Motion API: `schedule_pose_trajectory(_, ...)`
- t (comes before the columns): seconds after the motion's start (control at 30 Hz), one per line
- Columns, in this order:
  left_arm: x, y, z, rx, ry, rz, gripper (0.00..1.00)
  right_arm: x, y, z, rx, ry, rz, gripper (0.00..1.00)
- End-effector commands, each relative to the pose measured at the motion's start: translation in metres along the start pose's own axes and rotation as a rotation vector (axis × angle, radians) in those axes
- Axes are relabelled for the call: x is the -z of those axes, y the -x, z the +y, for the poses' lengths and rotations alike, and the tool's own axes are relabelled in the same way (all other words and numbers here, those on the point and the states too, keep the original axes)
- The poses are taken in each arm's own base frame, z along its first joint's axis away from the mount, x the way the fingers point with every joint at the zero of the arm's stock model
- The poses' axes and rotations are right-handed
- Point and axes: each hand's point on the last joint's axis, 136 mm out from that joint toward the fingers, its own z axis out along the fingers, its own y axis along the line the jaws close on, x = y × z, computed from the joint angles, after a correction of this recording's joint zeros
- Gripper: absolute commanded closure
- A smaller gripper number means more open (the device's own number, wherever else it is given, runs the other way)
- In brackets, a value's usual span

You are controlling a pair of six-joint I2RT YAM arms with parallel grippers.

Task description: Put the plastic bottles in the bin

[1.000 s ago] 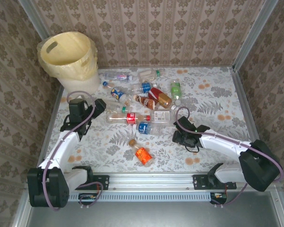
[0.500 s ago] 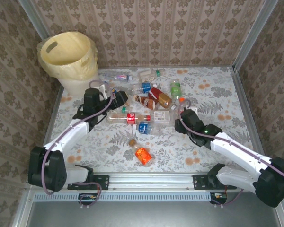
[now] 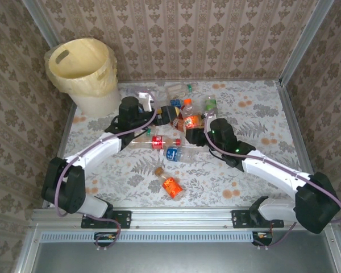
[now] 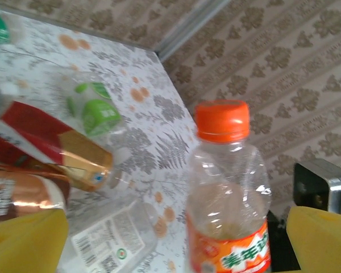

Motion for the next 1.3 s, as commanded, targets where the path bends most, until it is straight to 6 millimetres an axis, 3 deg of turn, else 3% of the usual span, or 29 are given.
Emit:
schedule_pose_trajectory(0.0,-0.01,0.005,-0.025,-0.071,-0.086,0.003,0.0,-0.001,0.018,0.03,-0.001,0.154,-0.069,0.47)
schedule_pose_trajectory(0.23,-0.022,0.002,-0.024,-0.042,-0.088,0.033,0.0,-0.009,0.019,0.042,0.073,0.197,-0.051,0.46)
schedule_pose_trajectory(0.37,-0.027,-0.005,-0.034,-0.041,-0.148,0.077,0.01,-0.014,0.024,0.047,0.094,0.204,-0.056,0.46)
schedule_pose_trajectory(0.47,-0.031,-0.009,-0.041,-0.045,-0.188,0.103,0.1,-0.015,0.03,0.053,0.103,0.227,-0.068,0.45)
schedule_pose_trajectory(0.7,-0.034,-0.012,-0.034,-0.036,-0.149,0.12,0.4,-0.013,0.035,0.064,0.16,0.269,-0.069,0.42)
schedule_pose_trajectory(0.83,-0.033,-0.009,-0.028,-0.048,-0.117,0.095,0.44,-0.007,0.033,0.07,0.195,0.3,-0.05,0.34)
schedule_pose_trajectory(0.93,-0.032,-0.005,-0.028,-0.066,-0.106,0.08,0.45,-0.002,0.029,0.067,0.204,0.282,-0.033,0.2)
schedule_pose_trajectory(1.03,-0.028,0.001,-0.014,-0.072,-0.021,0.052,0.46,0.006,0.028,0.062,0.223,0.263,-0.055,0.07)
schedule_pose_trajectory(1.27,0.002,0.025,0.032,-0.041,0.151,-0.045,0.48,0.034,0.046,0.043,0.226,0.147,-0.176,0.0)
